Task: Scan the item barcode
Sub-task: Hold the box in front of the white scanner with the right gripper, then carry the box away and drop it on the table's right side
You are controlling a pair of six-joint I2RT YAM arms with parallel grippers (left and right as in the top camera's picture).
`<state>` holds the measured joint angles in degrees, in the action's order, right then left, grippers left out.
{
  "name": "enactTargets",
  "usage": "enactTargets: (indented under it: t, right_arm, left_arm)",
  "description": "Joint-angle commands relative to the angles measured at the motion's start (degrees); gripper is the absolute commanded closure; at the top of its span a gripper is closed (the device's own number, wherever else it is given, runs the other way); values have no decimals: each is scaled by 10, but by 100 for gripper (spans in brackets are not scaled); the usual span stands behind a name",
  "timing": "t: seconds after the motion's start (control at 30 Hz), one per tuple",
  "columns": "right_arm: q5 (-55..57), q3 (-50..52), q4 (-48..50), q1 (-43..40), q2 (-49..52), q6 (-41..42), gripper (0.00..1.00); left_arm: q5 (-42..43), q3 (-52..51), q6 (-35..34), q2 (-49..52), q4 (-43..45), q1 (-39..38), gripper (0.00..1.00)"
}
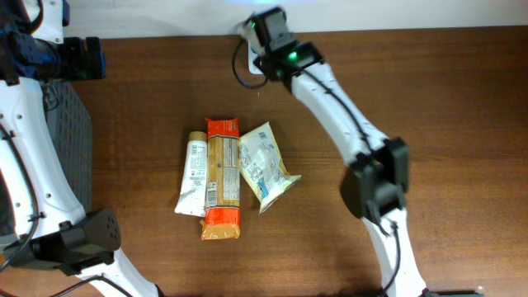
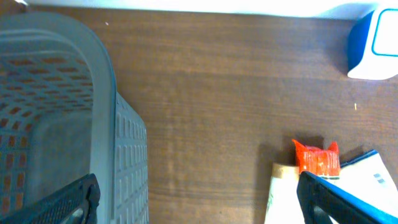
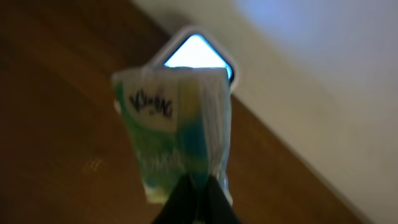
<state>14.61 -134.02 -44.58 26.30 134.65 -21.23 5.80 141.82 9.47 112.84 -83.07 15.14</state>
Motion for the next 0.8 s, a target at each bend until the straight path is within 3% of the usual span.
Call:
enactTargets:
  t: [0.0,0.1,0.2,0.37,0.47,0.5,0.6,0.67,0.77]
  right_arm:
    - [-101,-12,-185,-55,-158,244,96]
    - [-106,-12,-358,-135,-180,267,96]
    - [-106,10,-458,-213,-155,266,96]
    - [-214,228,-357,-349,-144,192,96]
    - [-217,303,-334,-409,-144,133,92]
    - [-217,304,-338,-419,-144,124,81]
    - [-278,297,-369,-425,-144,80,29]
    - [-346,278,-410,-421,-144,38,16]
    - [-420,231,-456,-396,-144,36,13]
  left_arm:
    - [5,2,9,-1,2,0,1]
    - [5,2,9,-1,2,0,1]
    - [4,2,9,-1,2,0,1]
    - [5,2,9,-1,2,0,1]
    - [5,2,9,-1,2,0,1]
    - [5,2,9,-1,2,0,1]
    - [5,2,9,-1,2,0,1]
    - [5,2,9,-1,2,0,1]
    - [5,2,9,-1,2,0,1]
